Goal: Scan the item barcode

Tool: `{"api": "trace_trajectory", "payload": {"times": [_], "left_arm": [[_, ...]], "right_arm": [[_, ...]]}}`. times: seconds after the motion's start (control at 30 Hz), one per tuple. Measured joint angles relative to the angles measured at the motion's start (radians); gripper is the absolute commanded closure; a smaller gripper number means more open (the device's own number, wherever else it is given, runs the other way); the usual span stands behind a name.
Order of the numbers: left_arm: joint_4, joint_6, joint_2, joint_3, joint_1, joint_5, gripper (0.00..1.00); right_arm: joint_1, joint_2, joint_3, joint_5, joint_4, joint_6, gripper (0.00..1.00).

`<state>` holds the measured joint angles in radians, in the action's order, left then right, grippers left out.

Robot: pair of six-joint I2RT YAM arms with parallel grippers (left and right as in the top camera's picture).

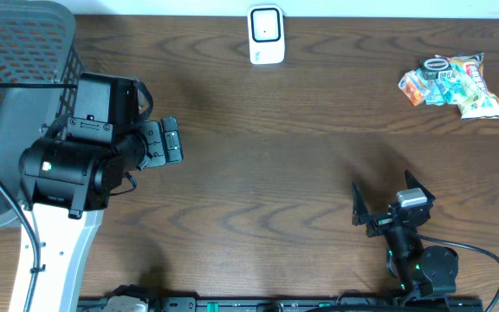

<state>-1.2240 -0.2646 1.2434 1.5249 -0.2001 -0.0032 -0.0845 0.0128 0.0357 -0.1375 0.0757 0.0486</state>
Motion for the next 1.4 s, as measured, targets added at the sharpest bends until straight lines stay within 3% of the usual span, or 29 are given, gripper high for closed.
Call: {"api": "trace_trajectory", "payload": {"times": [0.77,1.4], "left_arm": [[0.000,0.000,0.000,0.000,0.000,0.000,0.02],[0.000,0.000,0.000,0.000,0.000,0.000,0.02]], "right_arm": [[0.008,-0.001,-0.026,0.046,-0.007,-0.082,0.01],[0.008,-0.001,-0.026,0.085,-0.002,-0.061,0.01]]}}
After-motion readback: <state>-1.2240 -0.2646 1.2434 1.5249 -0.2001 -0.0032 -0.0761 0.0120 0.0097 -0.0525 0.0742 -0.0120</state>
